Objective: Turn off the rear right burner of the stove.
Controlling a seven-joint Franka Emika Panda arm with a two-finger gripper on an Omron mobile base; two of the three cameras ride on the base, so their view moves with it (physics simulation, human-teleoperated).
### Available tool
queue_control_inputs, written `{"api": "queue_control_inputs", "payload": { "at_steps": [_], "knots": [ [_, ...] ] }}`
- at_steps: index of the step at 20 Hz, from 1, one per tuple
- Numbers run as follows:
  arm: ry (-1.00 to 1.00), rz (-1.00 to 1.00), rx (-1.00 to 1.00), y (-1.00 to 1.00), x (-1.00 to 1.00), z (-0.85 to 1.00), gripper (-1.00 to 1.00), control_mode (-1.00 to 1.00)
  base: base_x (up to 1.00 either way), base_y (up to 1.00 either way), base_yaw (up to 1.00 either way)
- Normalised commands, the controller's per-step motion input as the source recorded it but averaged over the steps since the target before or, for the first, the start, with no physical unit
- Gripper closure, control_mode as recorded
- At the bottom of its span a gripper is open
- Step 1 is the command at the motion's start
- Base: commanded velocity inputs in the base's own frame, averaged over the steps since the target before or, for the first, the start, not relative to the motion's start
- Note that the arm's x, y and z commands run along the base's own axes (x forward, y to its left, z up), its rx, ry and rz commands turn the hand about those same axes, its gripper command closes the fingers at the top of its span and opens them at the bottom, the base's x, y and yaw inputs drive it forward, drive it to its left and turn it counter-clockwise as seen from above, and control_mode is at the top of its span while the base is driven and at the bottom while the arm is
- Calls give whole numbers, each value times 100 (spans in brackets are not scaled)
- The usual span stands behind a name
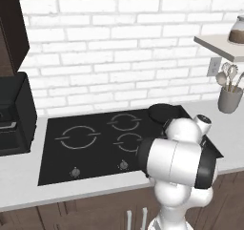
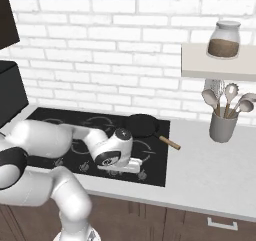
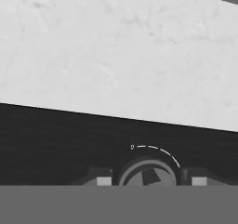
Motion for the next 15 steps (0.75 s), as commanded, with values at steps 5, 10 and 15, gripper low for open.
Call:
{"api": "queue_control_inputs", "payload": {
  "at_steps": [5,10,15],
  "knots": [
    [-15,-100,0,18,7,-11,100,-100,0,0,0],
    [-11,-100,0,14,6,-25,100,-100,0,0,0],
    [0,-100,0,0,0,-55,100,-100,0,0,0]
  ]
}}
